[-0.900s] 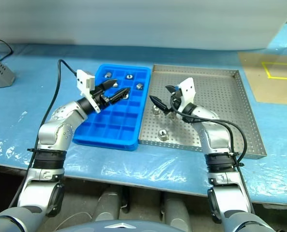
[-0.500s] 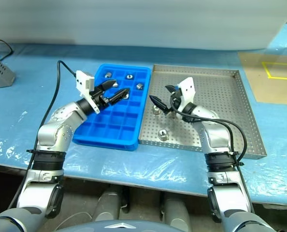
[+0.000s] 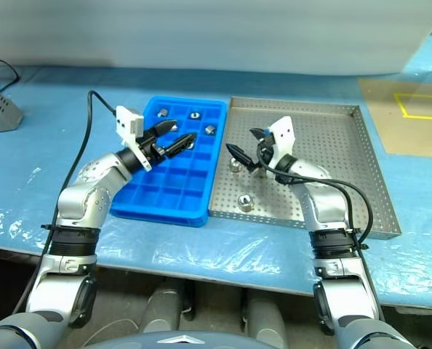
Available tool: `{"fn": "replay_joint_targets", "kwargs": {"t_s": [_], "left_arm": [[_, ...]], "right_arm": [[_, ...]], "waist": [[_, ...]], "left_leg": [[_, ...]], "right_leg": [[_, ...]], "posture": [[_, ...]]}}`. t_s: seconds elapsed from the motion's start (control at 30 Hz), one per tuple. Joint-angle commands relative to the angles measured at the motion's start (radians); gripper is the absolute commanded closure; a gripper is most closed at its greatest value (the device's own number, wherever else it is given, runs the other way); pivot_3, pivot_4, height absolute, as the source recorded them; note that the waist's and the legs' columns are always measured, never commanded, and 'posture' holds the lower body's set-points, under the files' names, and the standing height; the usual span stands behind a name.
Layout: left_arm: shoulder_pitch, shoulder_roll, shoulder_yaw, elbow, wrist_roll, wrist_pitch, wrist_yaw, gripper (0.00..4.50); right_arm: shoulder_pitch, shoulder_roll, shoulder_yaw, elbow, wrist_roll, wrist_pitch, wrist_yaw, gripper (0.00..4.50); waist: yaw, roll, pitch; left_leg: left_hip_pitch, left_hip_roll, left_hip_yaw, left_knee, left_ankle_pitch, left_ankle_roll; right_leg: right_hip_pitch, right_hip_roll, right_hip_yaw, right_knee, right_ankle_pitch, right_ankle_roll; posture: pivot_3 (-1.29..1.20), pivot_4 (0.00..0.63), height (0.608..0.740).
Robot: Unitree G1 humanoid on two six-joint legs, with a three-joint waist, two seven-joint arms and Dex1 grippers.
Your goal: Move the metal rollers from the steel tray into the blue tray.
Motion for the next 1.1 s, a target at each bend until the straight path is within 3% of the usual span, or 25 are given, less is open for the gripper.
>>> {"fn": "replay_joint_targets", "kwargs": {"t_s": [0.03,0.37,0.53,0.73,0.93,1.1], "left_arm": [[-0.016,0.008,0.005,-0.022,-0.001,-0.013,-0.012,0.03],[-0.022,0.013,0.013,-0.013,-0.007,-0.006,-0.020,0.03],[-0.160,0.014,-0.002,0.088,0.002,-0.033,-0.075,0.03],[-0.424,0.004,-0.112,0.412,0.135,-0.154,-0.230,0.03],[-0.719,-0.032,-0.307,0.916,0.391,-0.383,-0.429,0.03],[-0.804,-0.085,-0.392,1.114,0.536,-0.600,-0.521,0.03]], "right_arm": [[-0.004,-0.008,-0.011,-0.042,0.008,-0.009,-0.003,0.00],[-0.001,-0.004,-0.010,-0.047,0.009,-0.011,-0.010,0.00],[0.004,-0.007,-0.026,-0.050,0.007,-0.020,-0.030,0.00],[0.038,-0.004,-0.042,-0.091,0.009,-0.021,-0.075,0.00],[0.120,-0.056,-0.097,-0.167,0.010,-0.026,-0.108,0.00],[0.209,-0.142,-0.166,-0.272,0.070,0.024,-0.072,0.00]], "waist": [[0.000,0.000,0.000],[0.000,0.000,0.000],[0.002,0.000,0.000],[-0.002,0.000,0.000],[-0.025,0.000,0.000],[-0.049,0.000,0.000]], "left_leg": [[0.000,0.000,0.000,0.000,0.000,0.000],[0.000,0.000,0.000,0.000,0.000,0.000],[0.000,0.000,0.000,0.001,0.000,0.000],[0.000,-0.001,0.000,0.002,0.000,0.001],[-0.001,-0.001,0.000,0.002,0.001,0.003],[-0.002,-0.004,0.000,0.002,-0.002,0.009]], "right_leg": [[0.000,0.000,0.000,0.000,0.000,0.000],[0.000,0.000,0.000,0.000,0.000,0.000],[0.000,0.000,0.000,0.001,0.000,0.000],[0.002,0.000,0.000,0.000,0.001,0.001],[0.001,-0.001,0.000,-0.002,0.001,0.002],[0.003,-0.002,0.001,-0.006,0.003,0.004]], "posture": [[-0.09,0.150,0.740],[-0.10,0.150,0.740],[-0.14,0.150,0.740],[-0.21,0.150,0.740],[-0.31,0.150,0.740],[-0.40,0.150,0.740]]}}
